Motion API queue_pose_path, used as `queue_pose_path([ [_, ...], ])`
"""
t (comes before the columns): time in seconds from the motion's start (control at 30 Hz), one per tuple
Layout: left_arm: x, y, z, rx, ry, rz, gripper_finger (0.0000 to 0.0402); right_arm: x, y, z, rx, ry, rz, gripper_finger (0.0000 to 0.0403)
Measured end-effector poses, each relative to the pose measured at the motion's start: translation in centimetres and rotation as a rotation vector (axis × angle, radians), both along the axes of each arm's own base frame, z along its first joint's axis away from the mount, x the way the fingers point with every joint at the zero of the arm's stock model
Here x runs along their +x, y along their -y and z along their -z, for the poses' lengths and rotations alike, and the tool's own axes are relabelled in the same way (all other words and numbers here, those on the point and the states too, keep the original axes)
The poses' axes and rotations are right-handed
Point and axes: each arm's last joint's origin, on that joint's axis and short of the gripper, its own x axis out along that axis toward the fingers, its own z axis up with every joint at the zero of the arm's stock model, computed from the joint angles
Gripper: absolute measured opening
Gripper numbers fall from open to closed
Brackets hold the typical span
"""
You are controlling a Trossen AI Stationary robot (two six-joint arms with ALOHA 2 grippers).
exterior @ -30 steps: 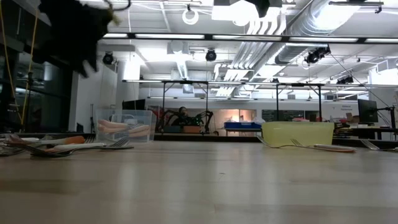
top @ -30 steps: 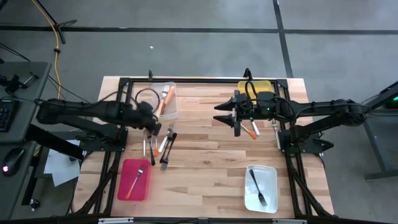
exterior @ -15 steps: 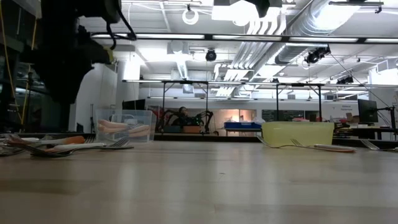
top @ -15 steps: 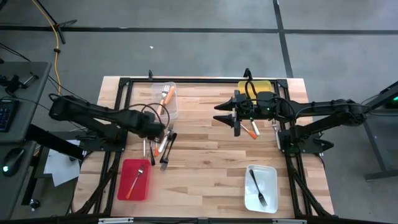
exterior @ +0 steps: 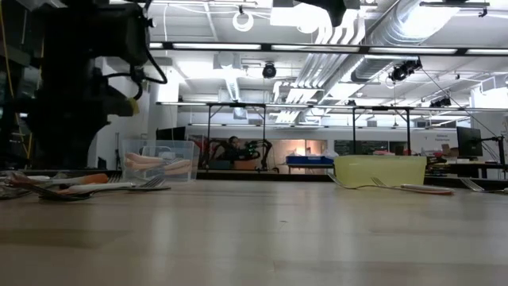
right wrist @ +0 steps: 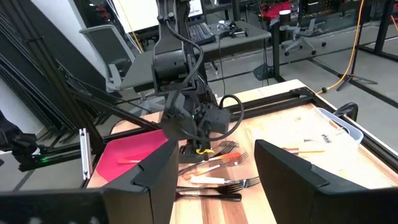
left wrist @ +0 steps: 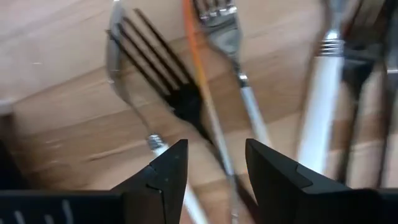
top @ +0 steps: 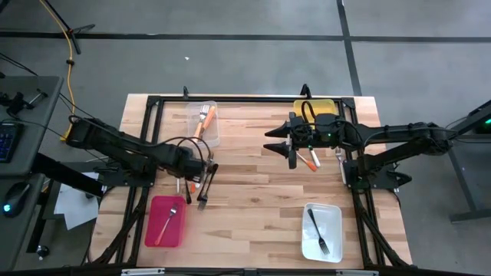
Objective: Sort silverware by color (type)
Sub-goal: Put the orange-white fork into the red bin
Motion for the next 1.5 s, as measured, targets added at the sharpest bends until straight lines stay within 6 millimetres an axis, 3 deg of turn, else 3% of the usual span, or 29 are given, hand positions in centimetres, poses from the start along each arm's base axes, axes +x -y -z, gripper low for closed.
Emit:
queue_pose_path([
  [0.3, 0.5, -0.3, 0.2, 0.057, 0.062, -0.011, 0.015, 0.2, 0.0, 0.2, -0.002, -0.01, 0.0, 0.0195],
  [0.7, 1.1, -0.1, 2.0, 0.054, -0.016, -0.011, 0.0108, 1.0, 0.0, 1.1, 0.021, -0.042, 0.003, 0.0195],
  [1.1, 1.4, -0.1, 2.9, 0.071, -0.06, -0.01, 0.0096, 1.0, 0.0, 1.0, 0.024, -0.035, 0.003, 0.0195],
  [1.4, 1.5, -0.1, 2.9, 0.058, -0.039, -0.021, 0.0012, 1.0, 0.0, 1.0, 0.025, -0.035, 0.003, 0.0195],
  [1.5, 1.4, -0.1, 2.7, 0.056, -0.031, -0.029, 0.0008, 1.0, 0.0, 1.0, 0.035, -0.035, 0.005, 0.0195],
])
